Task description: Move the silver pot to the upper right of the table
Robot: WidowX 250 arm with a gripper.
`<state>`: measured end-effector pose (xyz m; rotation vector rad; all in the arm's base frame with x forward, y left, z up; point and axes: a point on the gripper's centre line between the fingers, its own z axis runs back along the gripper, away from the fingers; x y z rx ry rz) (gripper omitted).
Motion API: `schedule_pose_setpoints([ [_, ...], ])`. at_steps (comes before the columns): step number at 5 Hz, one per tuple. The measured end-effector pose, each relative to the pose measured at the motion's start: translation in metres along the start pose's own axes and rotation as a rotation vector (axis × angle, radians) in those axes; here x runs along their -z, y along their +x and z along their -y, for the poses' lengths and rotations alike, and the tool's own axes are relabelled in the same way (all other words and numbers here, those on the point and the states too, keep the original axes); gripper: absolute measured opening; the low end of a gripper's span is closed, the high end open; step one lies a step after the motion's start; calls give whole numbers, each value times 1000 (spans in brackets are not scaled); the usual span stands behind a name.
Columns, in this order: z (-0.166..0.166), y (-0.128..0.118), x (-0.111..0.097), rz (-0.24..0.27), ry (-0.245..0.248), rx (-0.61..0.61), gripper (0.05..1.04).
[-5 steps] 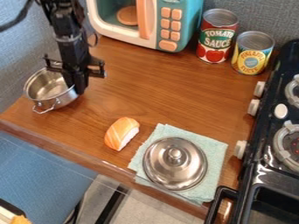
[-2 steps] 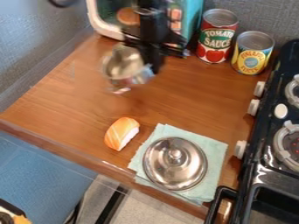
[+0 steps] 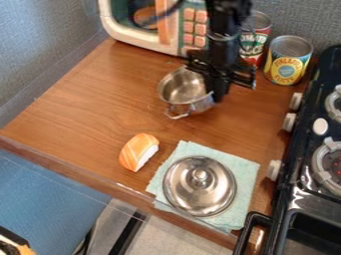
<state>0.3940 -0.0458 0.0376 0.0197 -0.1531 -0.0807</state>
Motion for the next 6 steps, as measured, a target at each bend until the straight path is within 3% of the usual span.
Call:
schedule_pose_setpoints([
  [2, 4, -1, 9, -25, 9, 28, 104],
  [3, 5, -1, 7, -33, -1, 30, 281],
  [4, 6, -1, -3, -34, -7, 23, 564],
  [5, 8, 1, -35, -14, -8, 0, 865],
  [6, 9, -7, -41, -58, -5, -8, 1012],
])
